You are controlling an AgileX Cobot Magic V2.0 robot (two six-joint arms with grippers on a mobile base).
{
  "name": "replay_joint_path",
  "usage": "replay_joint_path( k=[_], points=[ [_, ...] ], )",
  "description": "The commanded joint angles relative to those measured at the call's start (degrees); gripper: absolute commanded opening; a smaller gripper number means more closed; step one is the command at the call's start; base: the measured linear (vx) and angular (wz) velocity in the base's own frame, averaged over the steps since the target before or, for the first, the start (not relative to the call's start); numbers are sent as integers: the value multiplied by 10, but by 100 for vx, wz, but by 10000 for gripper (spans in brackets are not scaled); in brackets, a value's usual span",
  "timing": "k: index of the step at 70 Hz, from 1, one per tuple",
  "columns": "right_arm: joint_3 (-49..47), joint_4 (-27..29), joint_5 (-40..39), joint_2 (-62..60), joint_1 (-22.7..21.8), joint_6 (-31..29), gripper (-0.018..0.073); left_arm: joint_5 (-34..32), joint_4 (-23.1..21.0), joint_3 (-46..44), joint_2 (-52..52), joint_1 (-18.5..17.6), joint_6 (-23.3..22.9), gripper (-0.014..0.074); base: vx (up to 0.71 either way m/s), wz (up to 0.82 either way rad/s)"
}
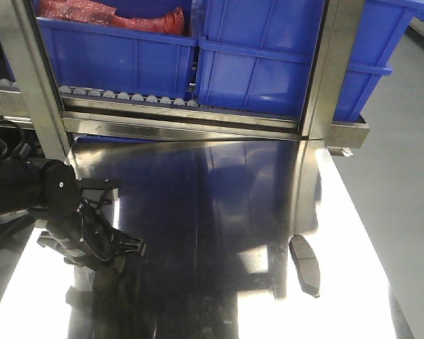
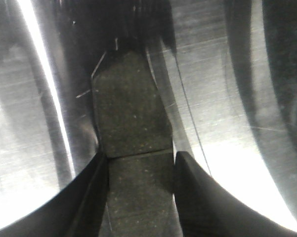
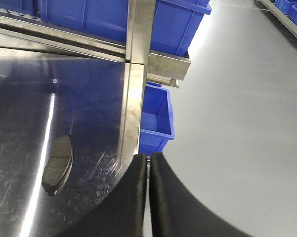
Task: Move and align brake pads A on conveyor
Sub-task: 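Close the left gripper on the brake pad and lift it, then move the right gripper over the other brake pad on the table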
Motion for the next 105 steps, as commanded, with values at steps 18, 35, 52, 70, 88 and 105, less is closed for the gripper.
replay_joint_path(
  k=[18, 35, 52, 70, 88, 105],
  points=[
    [-14, -9, -39, 8, 0, -2, -1, -36, -3, 11, -111, -2, 17, 80, 0, 0],
    [-14, -9, -39, 8, 0, -2, -1, -78, -3, 129, -255, -2, 17, 83, 0, 0],
    [-14, -9, -39, 8, 0, -2, -1, -91, -3, 241, -431, -2, 17, 83, 0, 0],
    [-14, -9, -39, 8, 0, -2, -1, -114, -3, 326, -573, -2, 17, 83, 0, 0],
    [-14, -9, -39, 8, 0, -2, -1, -95, -4, 336, -642, -2, 17, 83, 0, 0],
    [-14, -9, -39, 8, 0, -2, -1, -89, -4, 336, -646, -2, 17, 83, 0, 0]
  ],
)
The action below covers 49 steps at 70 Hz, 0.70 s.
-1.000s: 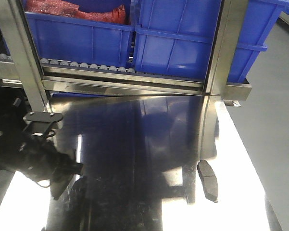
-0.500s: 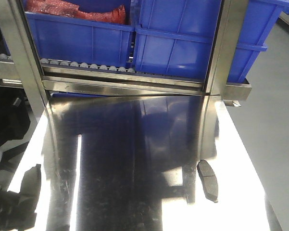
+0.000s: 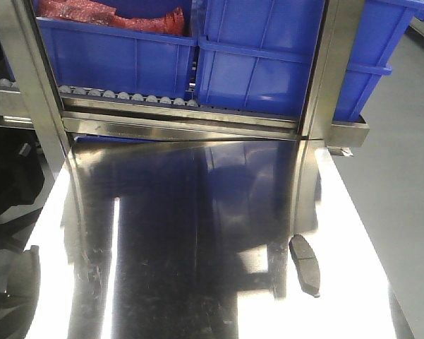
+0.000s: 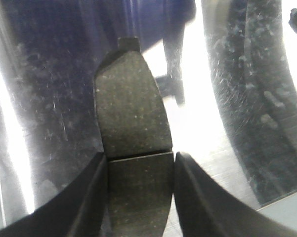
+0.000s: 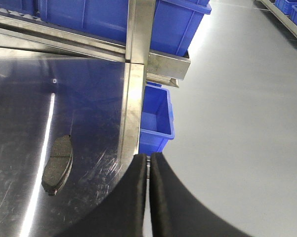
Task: Move and align brake pads A on conveyor
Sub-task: 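Move the right gripper over the other brake pad on the table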
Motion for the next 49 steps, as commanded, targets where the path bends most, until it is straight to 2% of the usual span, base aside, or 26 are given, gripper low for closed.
replay_joint_path(
  k=[1, 49],
  points=[
    [-14, -9, -39, 8, 0, -2, -1, -38, -6, -17, -2, -2, 0, 83, 0, 0],
    [-14, -9, -39, 8, 0, -2, -1, -38, -6, -17, -2, -2, 0, 83, 0, 0]
  ],
)
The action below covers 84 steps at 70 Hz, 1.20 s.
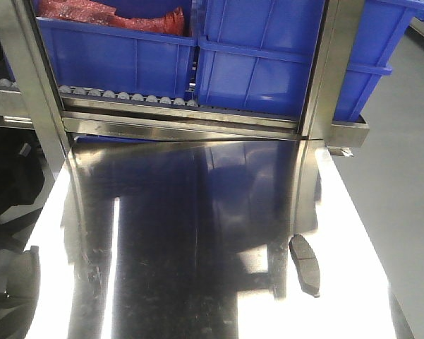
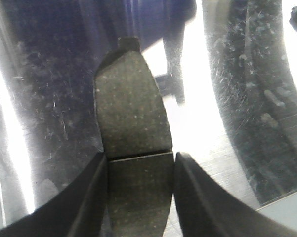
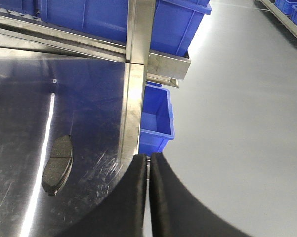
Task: Move and align brake pads A on conveyor
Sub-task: 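Move the right gripper over the other brake pad on the table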
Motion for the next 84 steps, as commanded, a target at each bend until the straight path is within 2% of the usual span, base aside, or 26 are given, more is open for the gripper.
replay_joint_path(
  k=[1, 13, 19, 25, 36, 42, 58, 84],
  points=[
    [-14, -9, -39, 8, 0, -2, -1, -38, -6, -17, -2, -2, 0, 83, 0, 0],
    [-14, -9, -39, 8, 0, -2, 36, -38, -6, -17, -2, -2, 0, 83, 0, 0],
    [-14, -9, -39, 8, 0, -2, 110, -38, -6, -17, -2, -2, 0, 83, 0, 0],
    [-14, -9, -40, 8, 0, -2, 258, -38, -6, -17, -2, -2, 0, 83, 0, 0],
    [-14, -9, -40, 8, 0, -4, 600, -38, -6, -17, -2, -2, 0, 83, 0, 0],
    [-14, -7, -40, 8, 0, -2, 724, -38, -6, -17, -2, -2, 0, 83, 0, 0],
    [-15, 23, -39, 51, 0, -1, 708, -38, -6, -17, -2, -2, 0, 83, 0, 0],
    [-96, 70, -45, 389, 1, -9, 666, -38, -6, -17, -2, -2, 0, 83, 0, 0]
  ],
)
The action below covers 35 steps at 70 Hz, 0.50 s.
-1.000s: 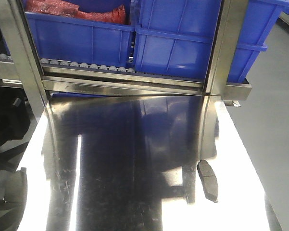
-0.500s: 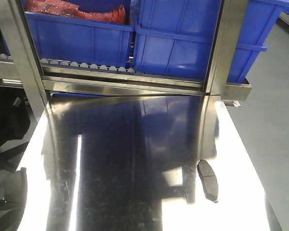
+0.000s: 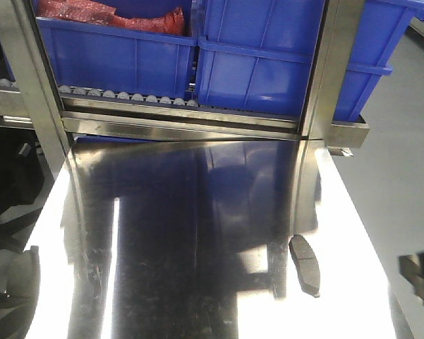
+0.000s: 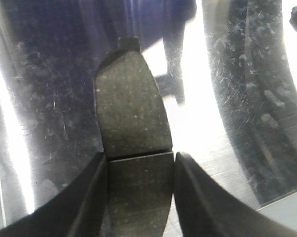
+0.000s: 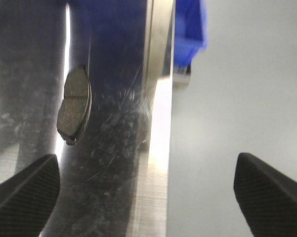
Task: Move and align brake pads A on conveyor
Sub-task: 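Move the right gripper over the other brake pad on the table, then close the right gripper on the brake pad and lift it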
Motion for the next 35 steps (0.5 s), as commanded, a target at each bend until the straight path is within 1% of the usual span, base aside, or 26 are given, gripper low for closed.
replay_joint_path(
  k=[1, 15, 20, 25, 31, 35],
  points=[
    [-48, 8, -42, 85, 1, -8, 666, -38, -6, -17, -2, -2, 0, 83, 0, 0],
    [-121, 33, -51, 242, 3, -12, 653, -38, -6, -17, -2, -2, 0, 83, 0, 0],
    [-146, 34, -50, 286, 20, -11, 651, -38, -6, -17, -2, -2, 0, 83, 0, 0],
    [-165, 34, -50, 319, 51, -4, 649, -38, -6, -17, -2, -2, 0, 83, 0, 0],
    [-193, 30, -48, 362, 83, 33, 645, -38, -6, -17, -2, -2, 0, 83, 0, 0],
    [-210, 28, -42, 388, 95, 54, 643, -38, -6, -17, -2, -2, 0, 83, 0, 0]
  ],
)
